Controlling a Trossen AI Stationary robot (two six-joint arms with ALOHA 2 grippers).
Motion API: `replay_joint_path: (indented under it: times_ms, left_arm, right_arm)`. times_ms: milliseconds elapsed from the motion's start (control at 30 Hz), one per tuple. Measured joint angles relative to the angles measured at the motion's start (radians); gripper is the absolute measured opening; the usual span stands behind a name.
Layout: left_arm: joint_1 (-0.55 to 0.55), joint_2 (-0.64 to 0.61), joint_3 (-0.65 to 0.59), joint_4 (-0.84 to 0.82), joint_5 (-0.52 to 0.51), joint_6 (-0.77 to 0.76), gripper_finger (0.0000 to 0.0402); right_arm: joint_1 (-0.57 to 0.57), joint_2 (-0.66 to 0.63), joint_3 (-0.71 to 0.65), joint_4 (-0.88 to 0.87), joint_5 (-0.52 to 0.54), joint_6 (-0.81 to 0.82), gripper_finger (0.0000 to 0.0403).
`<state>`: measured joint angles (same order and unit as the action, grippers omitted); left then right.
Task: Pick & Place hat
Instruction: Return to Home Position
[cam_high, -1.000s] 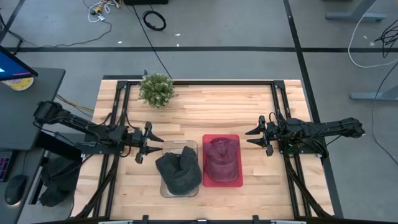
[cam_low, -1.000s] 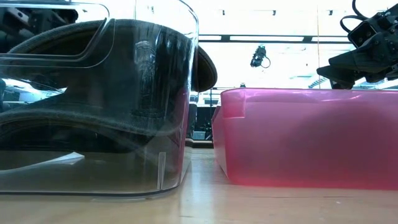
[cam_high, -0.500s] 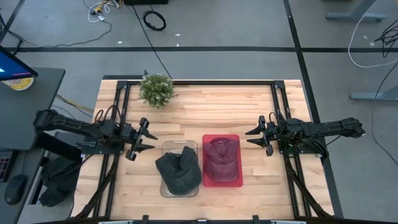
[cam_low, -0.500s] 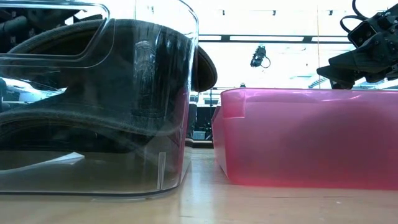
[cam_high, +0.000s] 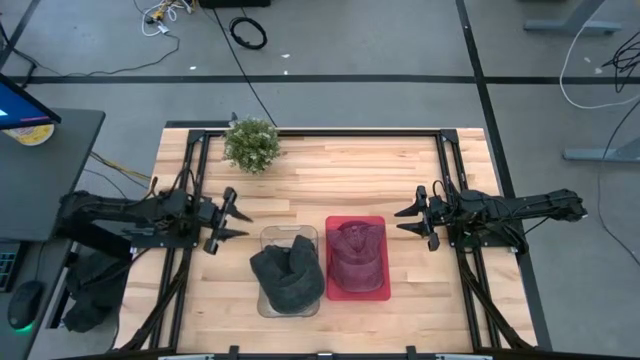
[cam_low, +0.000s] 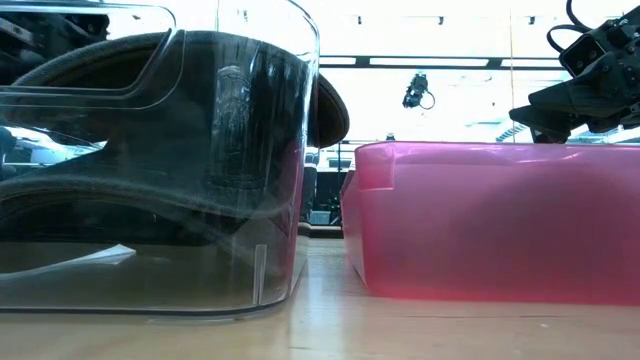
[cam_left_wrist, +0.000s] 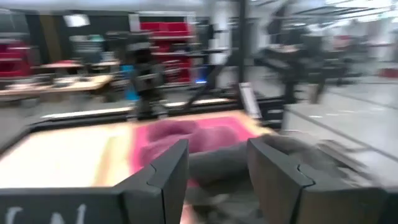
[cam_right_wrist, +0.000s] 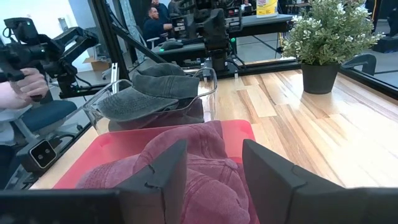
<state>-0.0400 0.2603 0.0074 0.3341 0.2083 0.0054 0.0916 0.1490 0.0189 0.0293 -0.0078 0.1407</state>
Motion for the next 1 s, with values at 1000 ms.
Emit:
replay_joint_path:
  times_ms: [1000]
  left_arm:
    - [0.010, -0.209, 0.000, -0.275, -0.147, 0.025, 0.0167]
  right_arm:
    - [0.000, 0.000, 0.000, 0.000, 0.000, 0.000, 0.0160]
